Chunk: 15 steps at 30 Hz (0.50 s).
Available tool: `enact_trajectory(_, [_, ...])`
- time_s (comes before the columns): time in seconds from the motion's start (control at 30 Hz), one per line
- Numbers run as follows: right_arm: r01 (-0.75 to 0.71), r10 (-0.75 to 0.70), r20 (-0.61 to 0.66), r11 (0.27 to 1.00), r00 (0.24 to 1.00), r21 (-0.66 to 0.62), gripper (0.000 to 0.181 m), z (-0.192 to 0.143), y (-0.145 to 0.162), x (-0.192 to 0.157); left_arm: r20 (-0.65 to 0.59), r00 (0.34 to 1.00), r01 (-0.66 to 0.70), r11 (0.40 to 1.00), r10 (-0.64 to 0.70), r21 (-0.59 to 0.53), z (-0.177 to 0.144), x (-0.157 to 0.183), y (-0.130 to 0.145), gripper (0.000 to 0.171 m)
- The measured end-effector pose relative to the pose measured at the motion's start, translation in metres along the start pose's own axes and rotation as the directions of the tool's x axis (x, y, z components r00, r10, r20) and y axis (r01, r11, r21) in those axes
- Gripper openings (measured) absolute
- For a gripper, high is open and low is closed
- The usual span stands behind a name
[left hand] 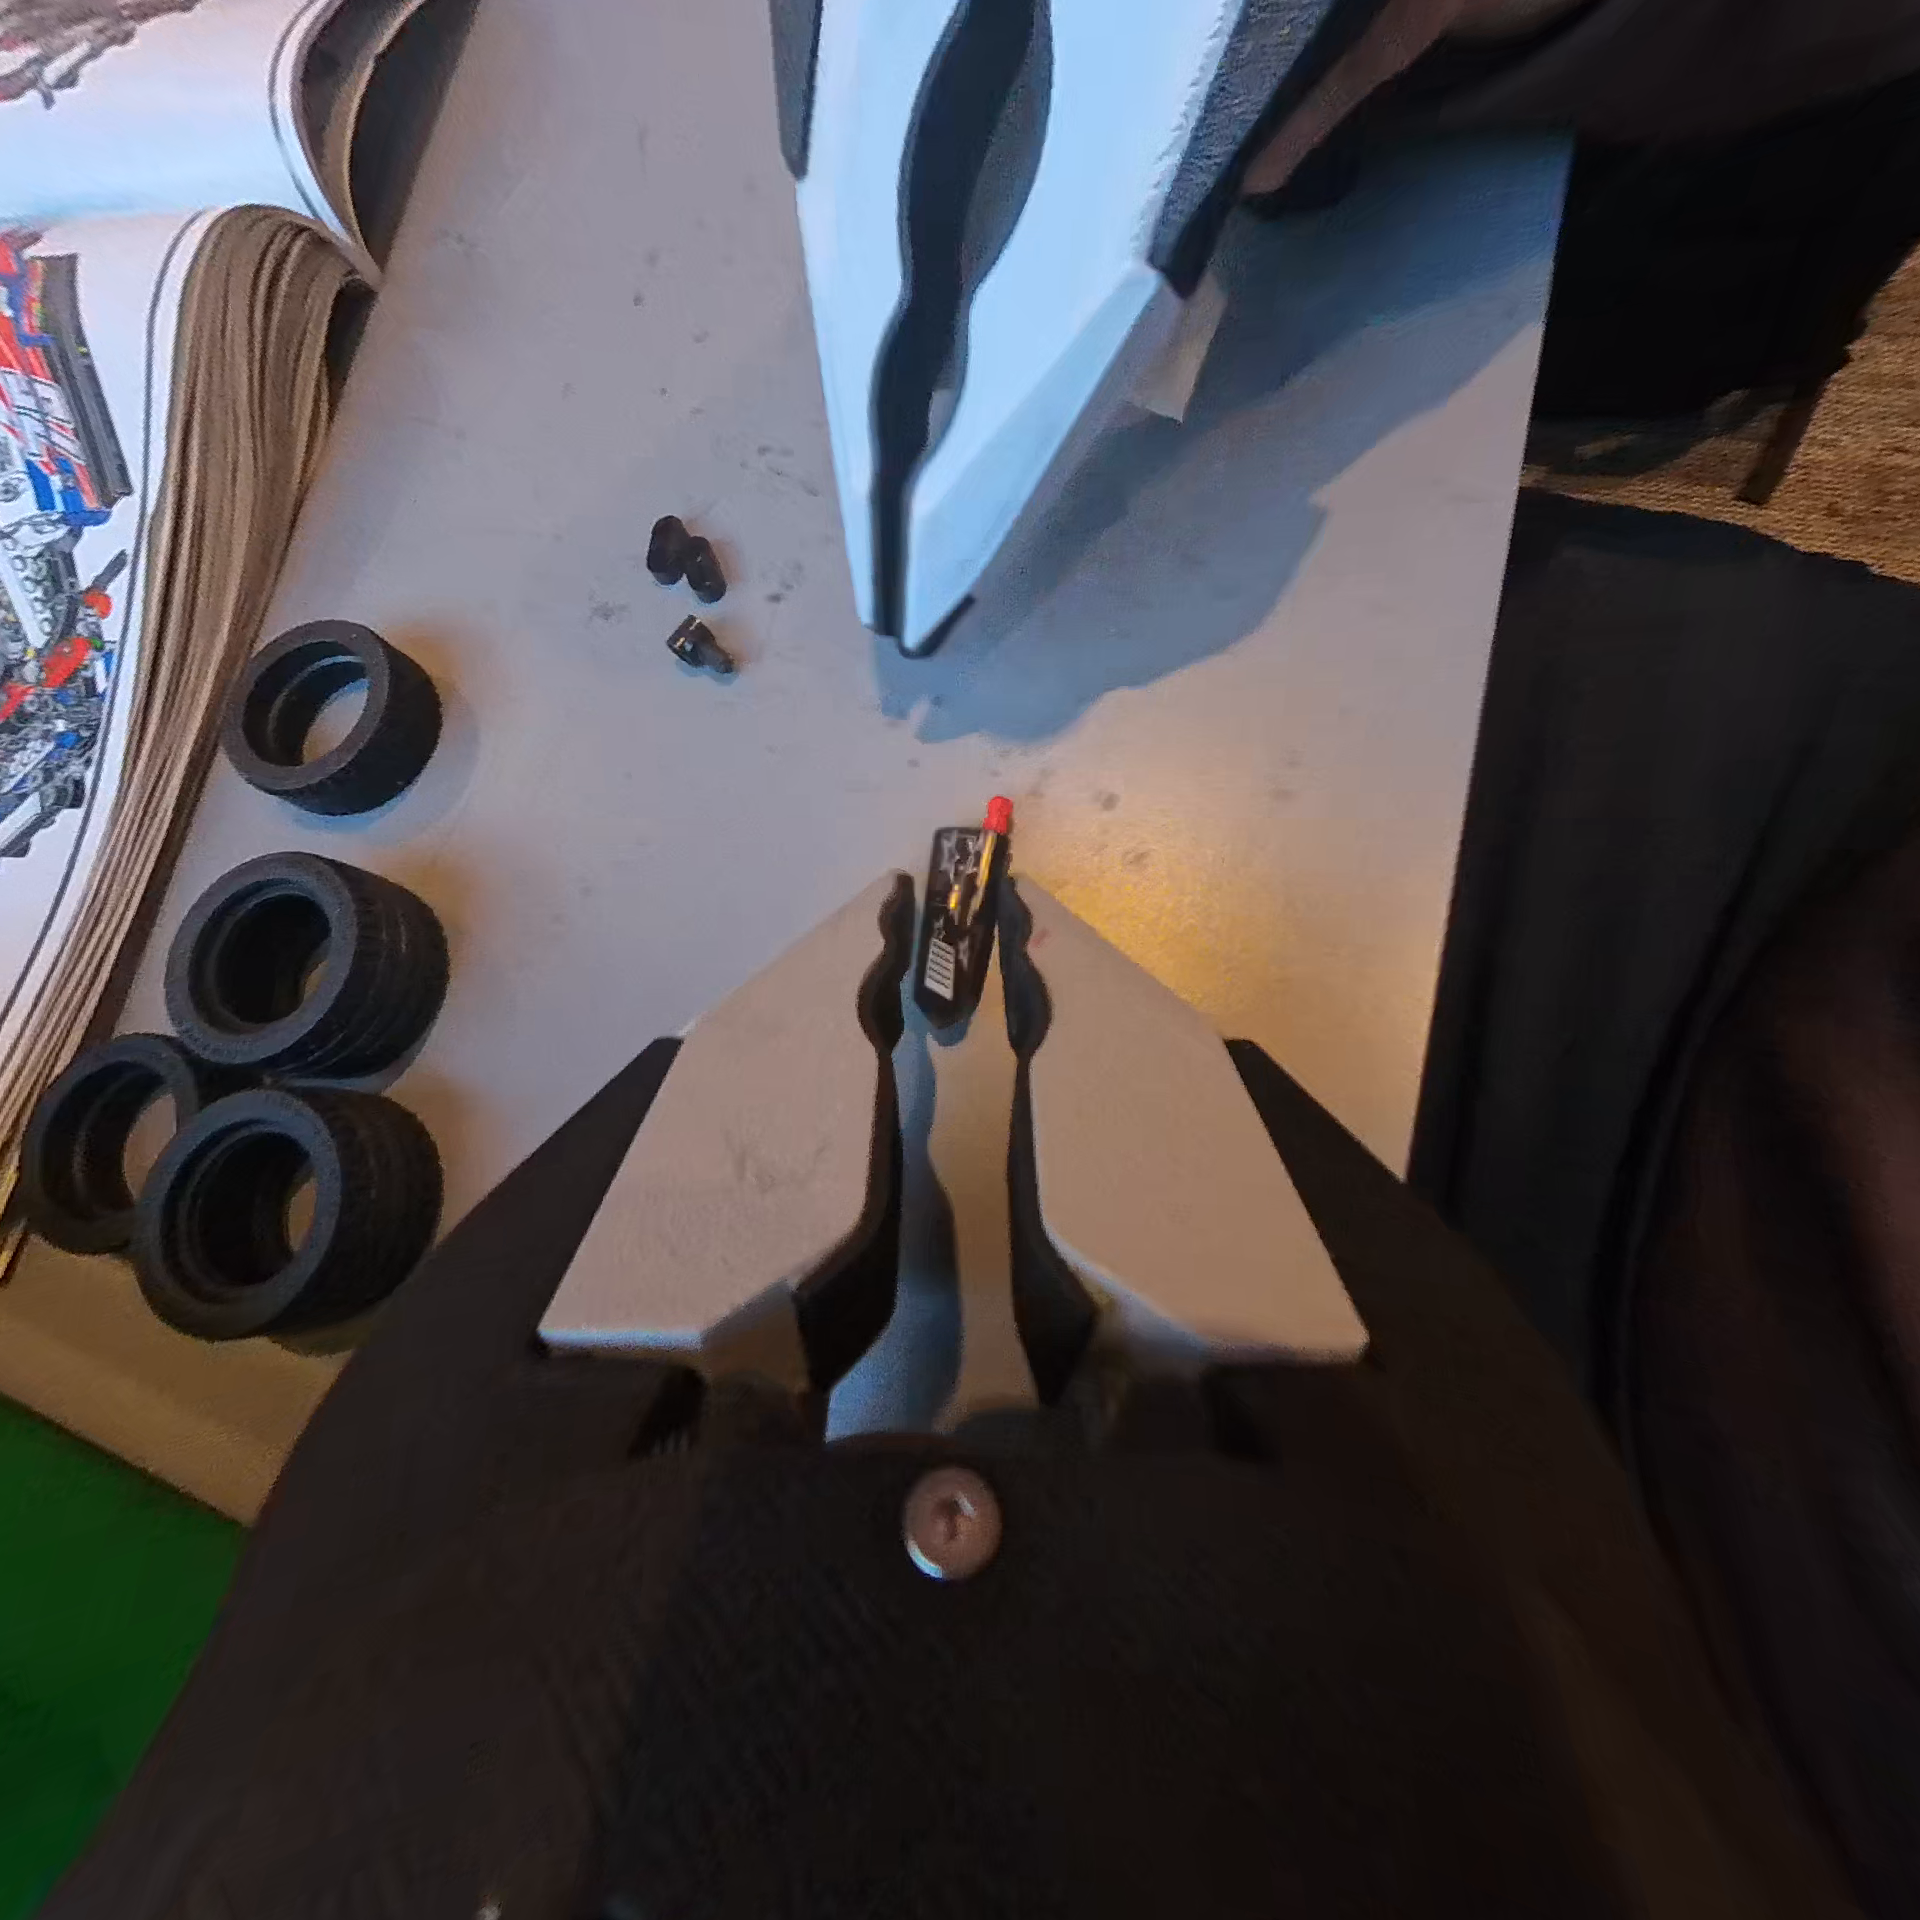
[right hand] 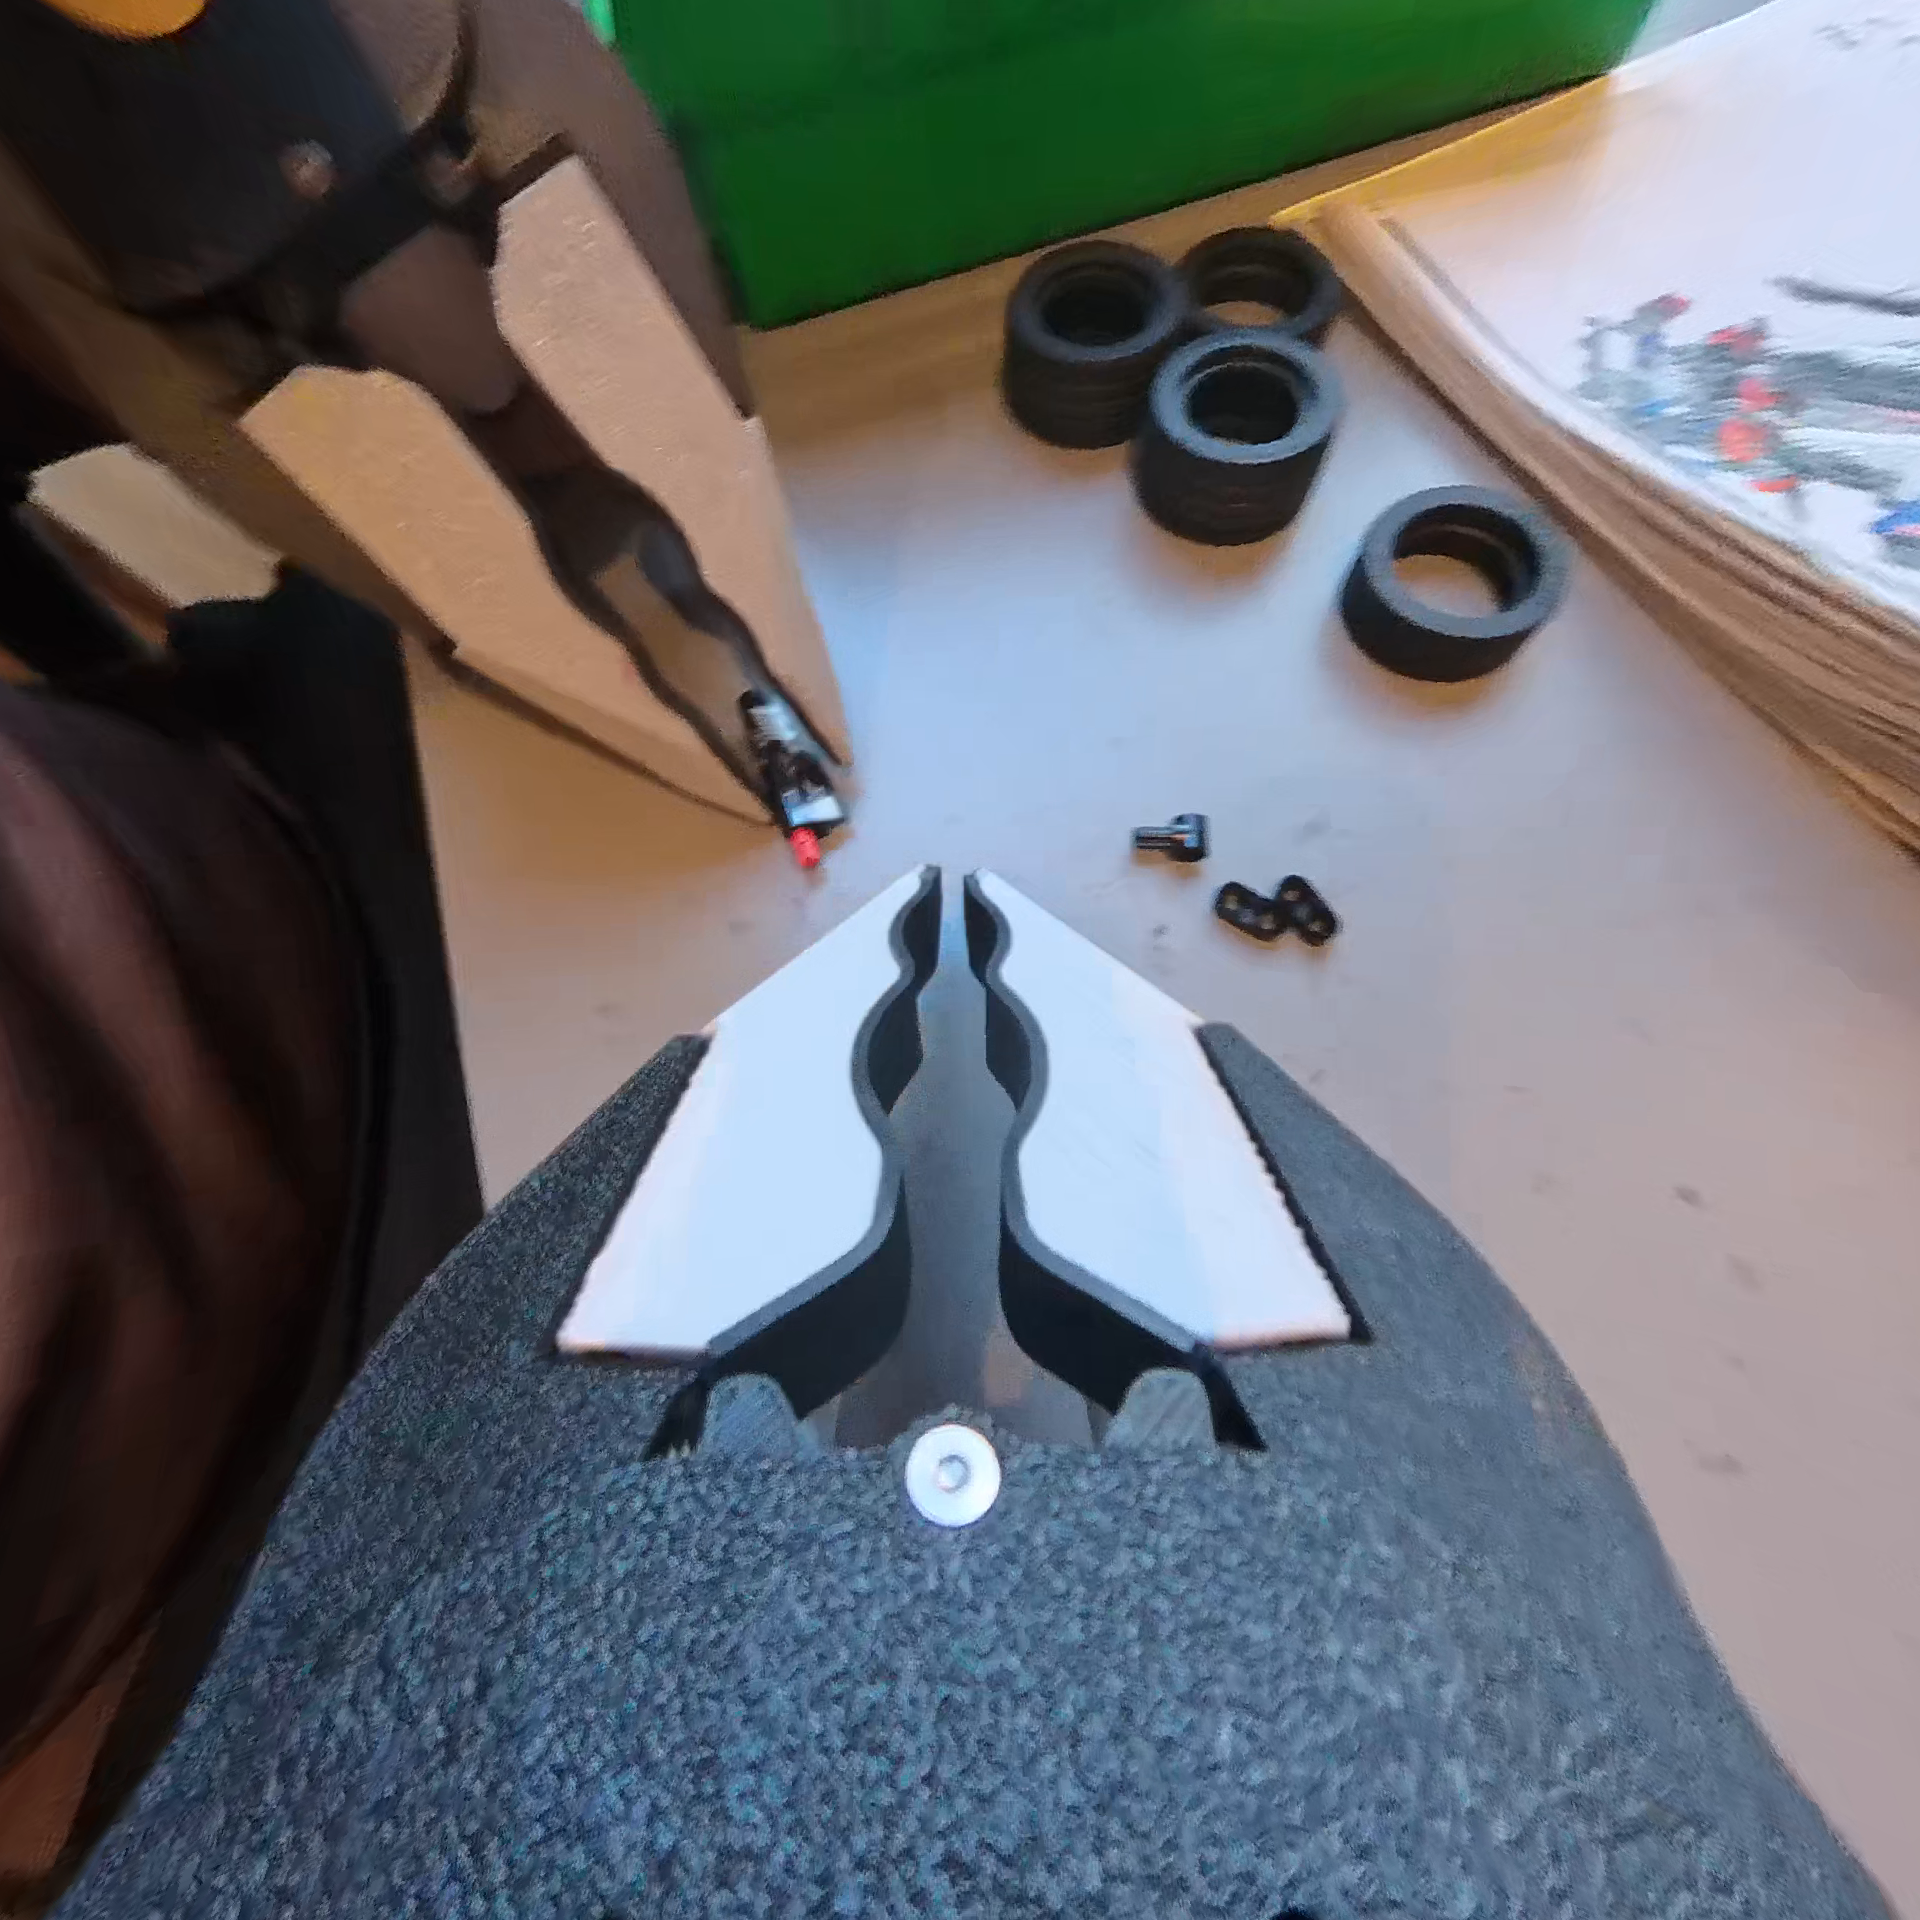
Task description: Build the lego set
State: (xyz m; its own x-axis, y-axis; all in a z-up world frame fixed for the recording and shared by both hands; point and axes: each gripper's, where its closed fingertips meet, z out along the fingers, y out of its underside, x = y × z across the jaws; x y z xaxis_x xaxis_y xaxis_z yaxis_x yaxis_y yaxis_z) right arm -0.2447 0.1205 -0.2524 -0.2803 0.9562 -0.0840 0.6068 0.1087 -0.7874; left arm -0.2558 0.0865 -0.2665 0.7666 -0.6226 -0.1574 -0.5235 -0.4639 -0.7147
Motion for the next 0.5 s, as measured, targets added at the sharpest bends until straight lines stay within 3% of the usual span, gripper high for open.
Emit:
enact_trajectory(0.2, [0.039, -0.031, -0.181, 0.998, 0.983, 0.040, 0.003, -0.001, -0.008, 0.021, -0.019, 0.998, 0.065, 0.998, -0.065, 0.001, -0.004, 0.003, 0.002, 0.031])
enact_trajectory(0.37, [0.064, -0.054, -0.240, 0.997, 0.969, 0.033, 0.001, -0.002, -0.007, 0.026, -0.026, 0.994, 0.102, 0.995, -0.102, -0.003, -0.007, 0.003, 0.005, 0.053])
enact_trajectory(0.5, [0.051, -0.040, -0.263, 0.998, 0.964, 0.035, 0.002, -0.003, -0.007, 0.031, -0.022, 0.994, 0.104, 0.995, -0.104, -0.003, -0.009, 0.003, 0.007, 0.056])
